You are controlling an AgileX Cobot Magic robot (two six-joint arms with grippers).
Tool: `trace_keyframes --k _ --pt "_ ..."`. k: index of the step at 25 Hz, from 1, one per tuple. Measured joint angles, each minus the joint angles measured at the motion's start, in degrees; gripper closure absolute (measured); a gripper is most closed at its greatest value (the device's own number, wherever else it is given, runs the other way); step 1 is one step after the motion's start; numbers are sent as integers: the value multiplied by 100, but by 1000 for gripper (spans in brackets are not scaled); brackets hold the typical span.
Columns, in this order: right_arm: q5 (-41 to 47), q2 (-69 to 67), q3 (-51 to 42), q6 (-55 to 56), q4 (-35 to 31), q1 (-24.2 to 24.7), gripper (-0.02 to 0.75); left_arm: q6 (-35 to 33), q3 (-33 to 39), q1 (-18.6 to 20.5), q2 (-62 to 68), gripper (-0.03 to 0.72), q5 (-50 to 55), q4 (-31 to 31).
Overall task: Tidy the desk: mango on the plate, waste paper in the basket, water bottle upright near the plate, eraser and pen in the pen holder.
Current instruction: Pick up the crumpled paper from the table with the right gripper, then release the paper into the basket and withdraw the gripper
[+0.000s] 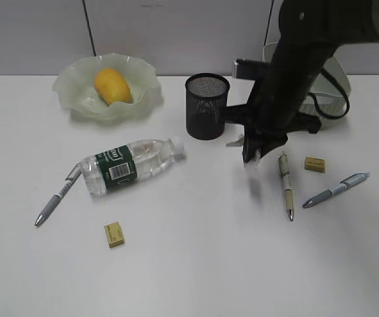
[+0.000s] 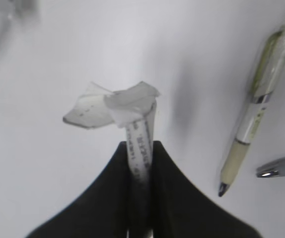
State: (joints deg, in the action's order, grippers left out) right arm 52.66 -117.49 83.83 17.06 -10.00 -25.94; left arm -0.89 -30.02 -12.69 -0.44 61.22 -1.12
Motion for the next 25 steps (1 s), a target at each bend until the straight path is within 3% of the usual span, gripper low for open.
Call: trace_keyframes --k 12,18,25 --pt "1156 189 2210 -86 2166 96 647 0 0 0 0 155 0 0" --pt "960 206 2615 -86 2203 713 647 0 0 0 0 157 0 0" --pt "2 82 2626 -86 2037 1416 647 0 0 0 0 157 0 0"
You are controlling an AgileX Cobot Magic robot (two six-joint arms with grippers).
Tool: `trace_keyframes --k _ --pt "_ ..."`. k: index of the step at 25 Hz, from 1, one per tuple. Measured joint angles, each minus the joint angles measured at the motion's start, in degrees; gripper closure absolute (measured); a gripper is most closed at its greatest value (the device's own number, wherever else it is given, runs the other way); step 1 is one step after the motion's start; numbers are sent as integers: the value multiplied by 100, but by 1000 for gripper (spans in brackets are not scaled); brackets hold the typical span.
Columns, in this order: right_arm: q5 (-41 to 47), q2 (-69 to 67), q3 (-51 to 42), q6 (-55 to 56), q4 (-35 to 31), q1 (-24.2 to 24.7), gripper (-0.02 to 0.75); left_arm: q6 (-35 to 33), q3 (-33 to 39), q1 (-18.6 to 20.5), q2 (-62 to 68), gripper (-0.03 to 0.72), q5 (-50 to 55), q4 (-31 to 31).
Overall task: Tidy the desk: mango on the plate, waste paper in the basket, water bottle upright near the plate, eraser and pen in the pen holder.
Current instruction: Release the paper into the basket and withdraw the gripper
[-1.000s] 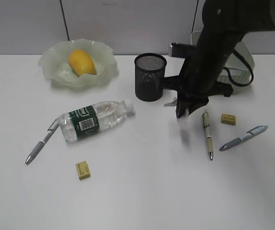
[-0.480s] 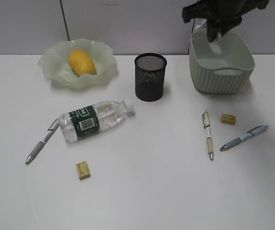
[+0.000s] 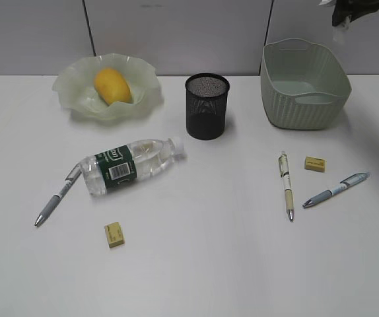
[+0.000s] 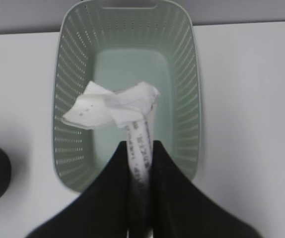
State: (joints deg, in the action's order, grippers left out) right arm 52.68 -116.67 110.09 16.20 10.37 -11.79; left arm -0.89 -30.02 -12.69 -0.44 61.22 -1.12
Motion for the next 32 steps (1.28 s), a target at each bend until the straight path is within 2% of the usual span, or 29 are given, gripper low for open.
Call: trace_keyframes --k 9,14,15,17,20,22,23,25,28,32 --pt "-1342 -861 0 -5 -22 180 647 0 0 0 0 157 0 0" --pt "-1695 -1407 0 -5 -22 180 623 0 0 0 0 157 0 0" --pt "-1724 -1509 0 -5 -22 180 594 0 0 0 0 157 0 0" --pt "-1749 -1644 0 -5 -22 180 487 0 0 0 0 157 0 0" --pt "-1807 -1702 0 -5 -27 180 227 0 0 0 0 157 0 0" --pt "-1813 -1702 57 -5 -39 180 125 0 0 0 0 157 0 0" --pt "-1807 -1702 92 -5 -58 180 104 0 0 0 0 157 0 0" --pt "-1758 -1702 197 -5 -137 180 105 0 0 0 0 157 0 0" --pt "-1522 -1702 382 -5 -366 180 149 0 0 0 0 157 0 0" --pt "-822 -1702 772 -22 -499 173 178 0 0 0 0 157 0 0"
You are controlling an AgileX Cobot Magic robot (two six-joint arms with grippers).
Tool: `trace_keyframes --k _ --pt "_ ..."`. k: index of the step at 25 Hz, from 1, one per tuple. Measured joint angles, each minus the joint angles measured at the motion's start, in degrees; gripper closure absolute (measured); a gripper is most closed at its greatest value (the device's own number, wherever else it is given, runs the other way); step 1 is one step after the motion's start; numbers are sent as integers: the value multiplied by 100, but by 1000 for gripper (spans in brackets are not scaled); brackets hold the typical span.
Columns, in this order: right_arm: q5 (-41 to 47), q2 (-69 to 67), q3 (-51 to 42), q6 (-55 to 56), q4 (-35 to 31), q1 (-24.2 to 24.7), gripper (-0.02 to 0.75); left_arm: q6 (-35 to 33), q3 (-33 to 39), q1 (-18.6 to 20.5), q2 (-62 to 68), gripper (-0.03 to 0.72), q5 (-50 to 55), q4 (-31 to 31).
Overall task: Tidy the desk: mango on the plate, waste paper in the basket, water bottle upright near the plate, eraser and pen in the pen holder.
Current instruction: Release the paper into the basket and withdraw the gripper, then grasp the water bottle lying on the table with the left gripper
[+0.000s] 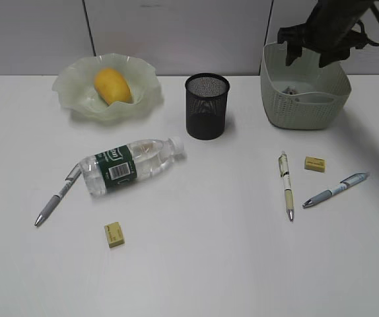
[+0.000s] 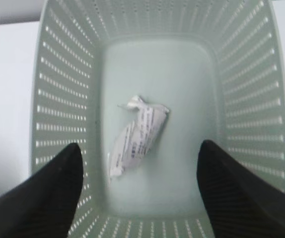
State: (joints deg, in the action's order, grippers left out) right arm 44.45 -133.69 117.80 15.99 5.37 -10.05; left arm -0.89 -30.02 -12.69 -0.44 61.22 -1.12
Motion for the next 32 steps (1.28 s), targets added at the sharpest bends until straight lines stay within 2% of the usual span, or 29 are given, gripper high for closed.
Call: trace_keyframes --k 6,9,14,17,24,32 --pt "1963 27 696 -391 -139 0 184 0 0 0 0 157 0 0" --pt "2407 209 748 -567 -235 0 185 0 0 0 0 157 0 0" --pt "2469 994 493 -642 -847 -11 185 0 0 0 0 157 0 0" --pt "2475 1533 340 -655 -999 -119 185 0 0 0 0 157 0 0" --pt "2479 2796 -261 -679 -951 -559 186 0 0 0 0 157 0 0" --pt "2486 4171 -1879 -684 -800 -1177 186 0 0 0 0 157 0 0"
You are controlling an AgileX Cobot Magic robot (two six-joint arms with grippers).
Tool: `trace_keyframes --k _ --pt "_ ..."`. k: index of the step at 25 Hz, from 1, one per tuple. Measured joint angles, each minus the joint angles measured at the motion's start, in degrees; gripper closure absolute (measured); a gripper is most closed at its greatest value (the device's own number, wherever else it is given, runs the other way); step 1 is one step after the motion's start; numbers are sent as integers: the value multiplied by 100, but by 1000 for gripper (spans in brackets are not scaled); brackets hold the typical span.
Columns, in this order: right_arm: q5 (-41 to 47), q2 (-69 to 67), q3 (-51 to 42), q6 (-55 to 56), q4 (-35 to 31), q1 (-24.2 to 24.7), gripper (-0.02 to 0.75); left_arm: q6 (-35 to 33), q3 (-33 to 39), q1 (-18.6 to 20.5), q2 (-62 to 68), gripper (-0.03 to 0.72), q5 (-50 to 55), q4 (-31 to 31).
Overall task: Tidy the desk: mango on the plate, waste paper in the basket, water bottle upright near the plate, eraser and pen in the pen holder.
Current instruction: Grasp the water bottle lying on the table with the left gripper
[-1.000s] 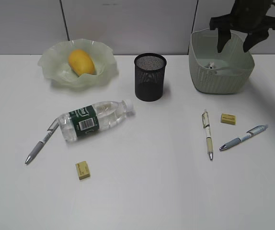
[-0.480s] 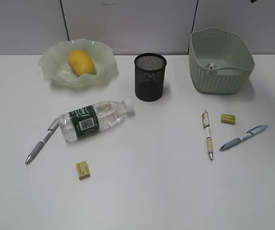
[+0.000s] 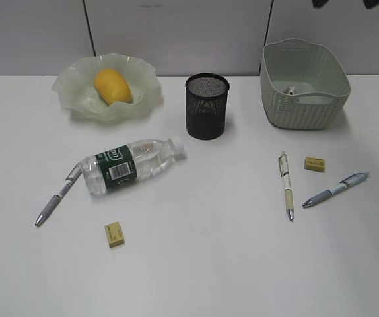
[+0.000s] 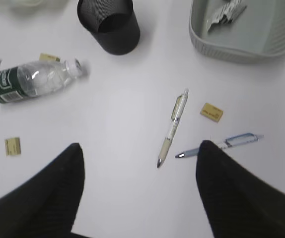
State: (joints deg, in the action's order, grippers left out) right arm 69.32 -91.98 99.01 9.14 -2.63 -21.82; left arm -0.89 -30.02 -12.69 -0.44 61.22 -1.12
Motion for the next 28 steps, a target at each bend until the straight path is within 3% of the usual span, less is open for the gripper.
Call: trace_keyframes --k 28 --pt "-281 5982 -5620 0 614 -89 186 0 0 0 0 157 0 0"
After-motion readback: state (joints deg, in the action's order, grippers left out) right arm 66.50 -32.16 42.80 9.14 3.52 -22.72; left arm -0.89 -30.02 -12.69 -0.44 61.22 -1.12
